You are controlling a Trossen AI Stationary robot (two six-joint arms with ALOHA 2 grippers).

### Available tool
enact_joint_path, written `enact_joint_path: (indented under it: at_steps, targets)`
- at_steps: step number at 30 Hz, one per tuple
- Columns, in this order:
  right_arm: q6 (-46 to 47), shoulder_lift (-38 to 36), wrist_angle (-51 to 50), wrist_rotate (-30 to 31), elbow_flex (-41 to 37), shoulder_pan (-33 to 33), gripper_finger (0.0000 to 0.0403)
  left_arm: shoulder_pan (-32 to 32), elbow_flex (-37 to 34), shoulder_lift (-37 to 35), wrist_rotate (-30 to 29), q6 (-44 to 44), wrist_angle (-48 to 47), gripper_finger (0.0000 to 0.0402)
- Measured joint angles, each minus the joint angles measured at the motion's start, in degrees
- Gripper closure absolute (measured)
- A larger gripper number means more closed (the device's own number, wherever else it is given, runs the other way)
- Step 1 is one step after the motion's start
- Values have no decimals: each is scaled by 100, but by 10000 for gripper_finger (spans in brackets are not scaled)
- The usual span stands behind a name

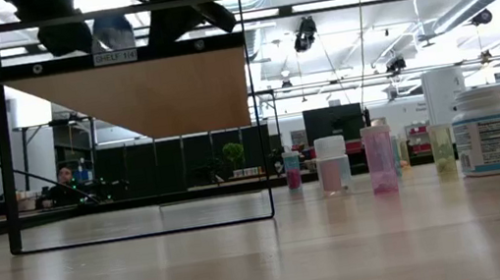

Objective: Pick and place medicine bottles onto shelf by color
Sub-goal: Put the dark blue tablet bottle on the shelf

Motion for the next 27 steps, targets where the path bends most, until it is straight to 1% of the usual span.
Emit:
enact_joint_path:
  at_steps: [5,7,11,14,17,19,23,27]
  targets:
    - [2,-138,-180,-67,70,31,394,3,-33,0,25,1,-37,401]
    - [2,-182,-331,-199,80,22,394,3,-48,-7,36,-4,-40,401]
    - [2,-307,-558,-1001,83,15,394,3,-56,-33,443,-16,-34,401]
    - [-3,-334,-655,-1401,71,73,394,-3,-56,-24,780,-21,-32,401]
    - [-77,-305,-640,-1450,-18,162,394,-3,-119,-22,1167,-59,97,401]
    - [-97,-251,-515,-1443,-99,197,394,-5,-243,-22,1295,-121,278,401]
    - [-98,-146,-331,-1312,-186,212,394,3,-366,7,1268,-176,462,401]
    - [-102,-131,-37,-1290,-248,204,394,-2,-373,11,957,-182,460,401]
